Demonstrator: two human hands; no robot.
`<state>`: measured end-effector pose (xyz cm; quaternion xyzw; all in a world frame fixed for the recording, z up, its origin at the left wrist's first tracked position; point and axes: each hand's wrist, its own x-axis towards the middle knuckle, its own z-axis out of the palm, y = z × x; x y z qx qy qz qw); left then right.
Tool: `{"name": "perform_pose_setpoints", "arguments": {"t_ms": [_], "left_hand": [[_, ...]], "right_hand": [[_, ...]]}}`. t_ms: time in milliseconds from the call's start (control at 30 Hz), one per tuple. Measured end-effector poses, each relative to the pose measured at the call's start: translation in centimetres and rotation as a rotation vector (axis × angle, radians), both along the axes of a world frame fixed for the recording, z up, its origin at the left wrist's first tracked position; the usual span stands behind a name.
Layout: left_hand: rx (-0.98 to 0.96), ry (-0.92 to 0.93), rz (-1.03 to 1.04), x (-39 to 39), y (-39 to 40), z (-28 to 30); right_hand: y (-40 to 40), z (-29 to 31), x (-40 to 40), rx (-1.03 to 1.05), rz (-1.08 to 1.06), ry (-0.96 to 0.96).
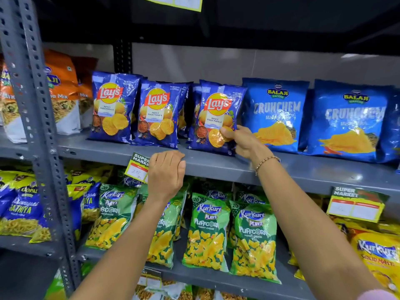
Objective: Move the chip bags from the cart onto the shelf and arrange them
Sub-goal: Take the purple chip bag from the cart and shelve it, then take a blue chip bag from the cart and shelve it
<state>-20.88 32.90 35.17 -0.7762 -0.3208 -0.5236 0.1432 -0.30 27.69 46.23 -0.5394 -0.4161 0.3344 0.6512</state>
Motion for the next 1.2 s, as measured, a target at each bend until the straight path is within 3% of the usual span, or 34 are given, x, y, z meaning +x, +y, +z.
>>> {"name": "perform_pose_setpoints", "arguments": {"t_ms": [200, 333, 467, 600, 733, 900, 1067, 1200], "left_hand": [[0.003, 0.018, -0.004, -0.1, 0.2, -0.1], [-0.043, -0.053, -0.061, 0.0, -0.7, 0.5], [-0.112, -0.254, -0.298, 1.3, -3.2, 1.0], [-0.088, -0.298, -0.664, 5.7, -9.4, 0.4], [-0.167, -0.08, -1.028, 11.8, -17.3, -3.0], [-0.576, 0.271, -1.271, 19.3, -26.5, -12.0], [-1.135, 0.662, -1.217, 25.5, -33.5, -23.3], [-1.331, 0.961, -1.062, 28.7, -37.5, -29.8]], "right_hand": [[-0.9, 0.1, 0.0, -0.048, -0.11, -0.057], [-3.4, -0.5, -0.5, -0.028, -0.354, -0.301], [-8.9, -2.8, -1.5, 0.129, -0.586, -0.581], [-15.6, -7.4, -1.9, 0.25, -0.754, -0.545], [-23.6, -13.8, -0.6, 0.215, -0.928, -0.487], [-36.1, -25.2, 2.8, -0.116, -1.095, -0.277], [-46.3, -36.8, 6.1, -0.488, -1.152, -0.018], [-51.4, -44.7, 7.8, -0.805, -1.104, 0.177]]}}
